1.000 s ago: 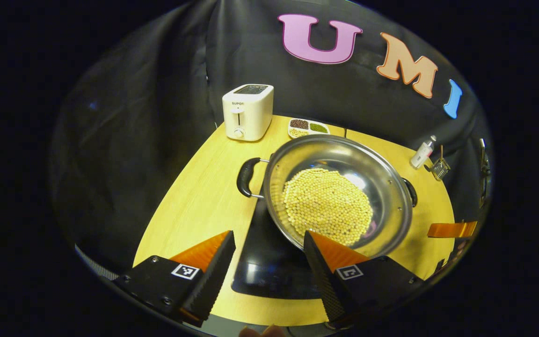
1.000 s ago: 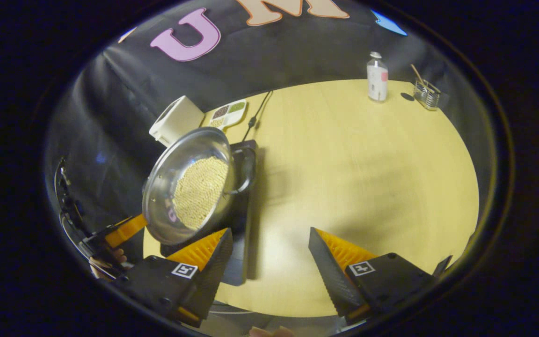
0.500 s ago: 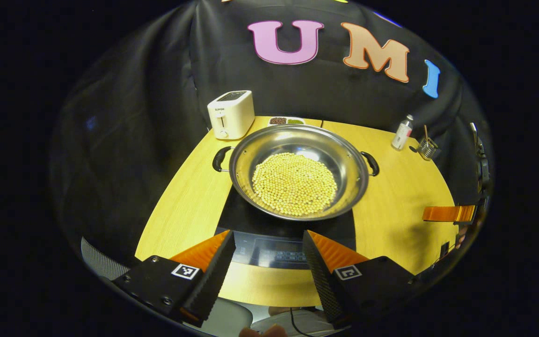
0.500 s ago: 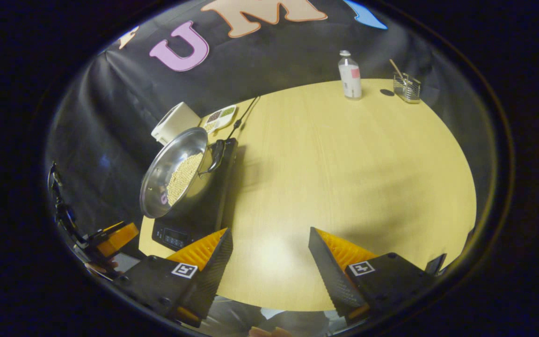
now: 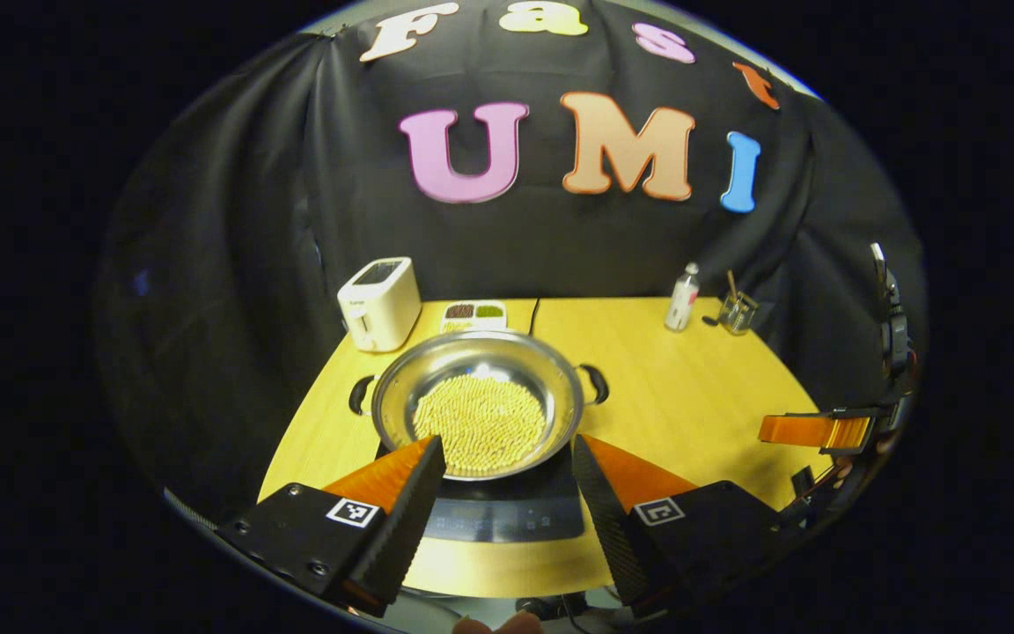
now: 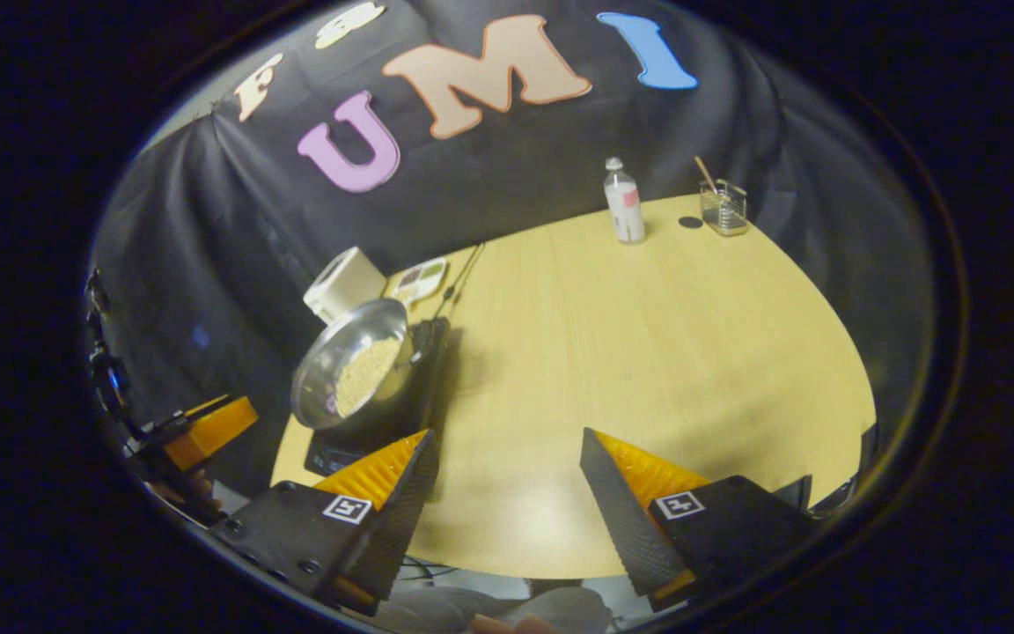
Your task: First push the handle of the pot to place it horizontally, then grasp the pot with both hands and set it on the induction cooktop.
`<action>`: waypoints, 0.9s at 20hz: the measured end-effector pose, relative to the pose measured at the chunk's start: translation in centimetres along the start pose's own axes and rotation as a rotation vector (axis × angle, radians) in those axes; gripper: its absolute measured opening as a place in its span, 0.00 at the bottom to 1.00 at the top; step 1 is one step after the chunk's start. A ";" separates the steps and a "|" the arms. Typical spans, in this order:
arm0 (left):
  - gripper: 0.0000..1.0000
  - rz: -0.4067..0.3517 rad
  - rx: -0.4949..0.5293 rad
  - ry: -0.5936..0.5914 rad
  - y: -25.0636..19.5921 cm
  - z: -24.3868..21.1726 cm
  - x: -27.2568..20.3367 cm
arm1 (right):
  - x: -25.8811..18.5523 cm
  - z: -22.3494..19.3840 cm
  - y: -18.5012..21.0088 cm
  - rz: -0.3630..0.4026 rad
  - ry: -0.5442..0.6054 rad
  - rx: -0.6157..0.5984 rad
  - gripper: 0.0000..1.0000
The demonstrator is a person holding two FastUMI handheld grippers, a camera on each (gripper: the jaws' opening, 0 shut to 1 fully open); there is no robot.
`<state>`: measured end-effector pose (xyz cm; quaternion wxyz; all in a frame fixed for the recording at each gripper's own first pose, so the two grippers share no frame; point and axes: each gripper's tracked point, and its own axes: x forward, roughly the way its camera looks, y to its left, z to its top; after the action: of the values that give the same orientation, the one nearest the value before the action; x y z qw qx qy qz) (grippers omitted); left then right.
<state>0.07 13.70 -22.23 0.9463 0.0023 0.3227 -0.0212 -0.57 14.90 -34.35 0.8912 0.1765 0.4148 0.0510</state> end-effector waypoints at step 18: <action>0.87 -0.093 -0.105 -0.423 -2.7 10.3 -16.7 | -22.8 13.6 12.5 0.019 -0.603 -0.234 0.99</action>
<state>-6.92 11.50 -3.87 0.9897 -0.0662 0.1173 -0.0479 -4.41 17.45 -5.34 0.9877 0.0840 0.1216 0.0520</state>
